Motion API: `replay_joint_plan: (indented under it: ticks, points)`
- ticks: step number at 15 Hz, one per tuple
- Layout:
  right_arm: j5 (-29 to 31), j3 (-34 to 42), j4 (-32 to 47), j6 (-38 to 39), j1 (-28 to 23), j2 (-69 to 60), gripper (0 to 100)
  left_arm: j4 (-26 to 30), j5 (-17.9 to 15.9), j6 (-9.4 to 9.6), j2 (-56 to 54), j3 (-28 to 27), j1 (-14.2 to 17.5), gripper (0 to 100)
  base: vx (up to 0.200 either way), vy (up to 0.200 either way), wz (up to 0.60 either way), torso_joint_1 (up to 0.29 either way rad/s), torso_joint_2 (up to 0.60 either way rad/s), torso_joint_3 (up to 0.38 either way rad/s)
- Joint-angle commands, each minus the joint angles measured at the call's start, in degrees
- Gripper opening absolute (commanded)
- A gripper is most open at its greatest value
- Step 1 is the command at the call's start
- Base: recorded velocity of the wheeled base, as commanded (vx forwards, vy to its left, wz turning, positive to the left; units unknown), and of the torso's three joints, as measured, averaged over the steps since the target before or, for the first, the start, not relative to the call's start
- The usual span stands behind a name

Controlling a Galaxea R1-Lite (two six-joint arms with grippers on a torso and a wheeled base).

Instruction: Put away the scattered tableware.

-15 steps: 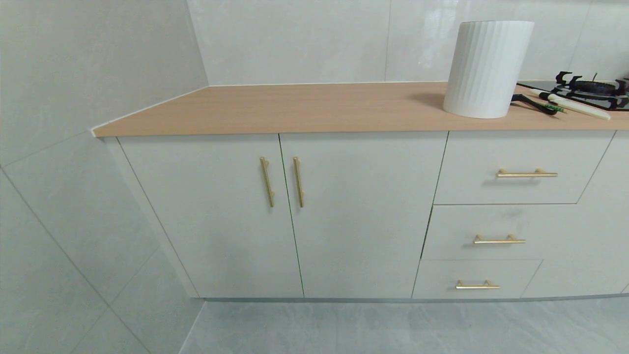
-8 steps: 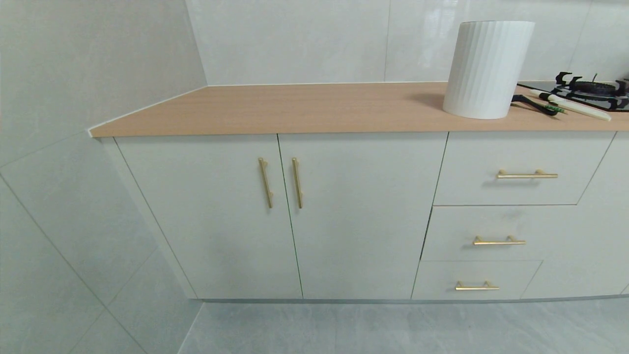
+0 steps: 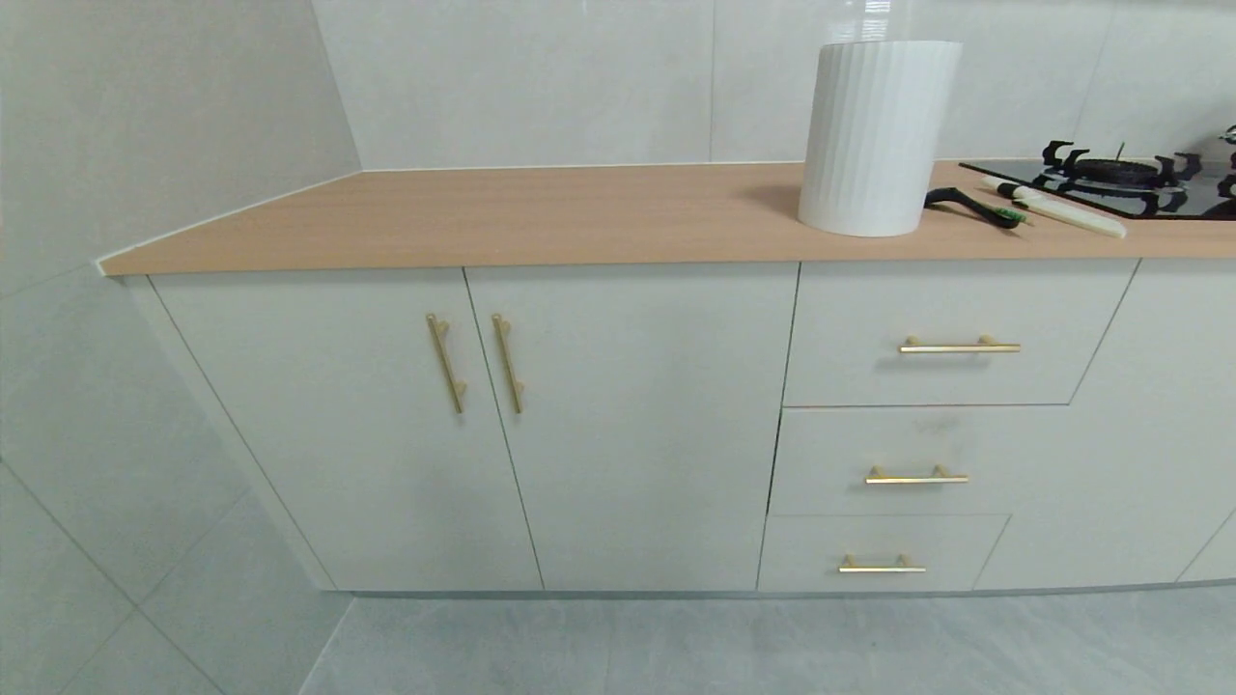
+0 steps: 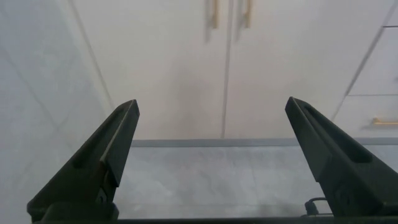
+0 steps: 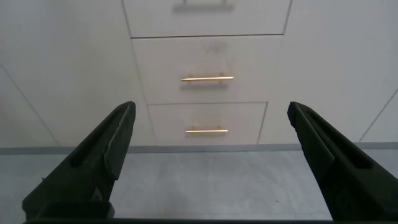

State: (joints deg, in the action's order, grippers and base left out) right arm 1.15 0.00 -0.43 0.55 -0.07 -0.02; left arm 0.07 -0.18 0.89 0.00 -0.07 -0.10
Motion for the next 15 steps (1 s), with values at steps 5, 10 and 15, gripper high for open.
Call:
replay_joint_plan:
  ticks: [5,10,15]
  points:
    - [0.0,0.0,0.0,0.0,0.0,0.1,100,0.0,0.0,-0.01,0.1,0.0,0.0,100,0.0,-0.16,0.0,0.0,0.0,0.001]
    - [0.0,0.0,0.0,0.0,0.0,0.1,100,0.0,0.0,-0.1,0.1,0.1,-0.1,100,0.0,0.0,0.0,0.0,0.0,0.0]
    - [0.0,0.0,0.0,0.0,0.0,0.1,100,0.0,0.0,-0.01,0.1,0.1,0.0,100,0.16,0.0,0.0,-0.001,0.0,0.002]
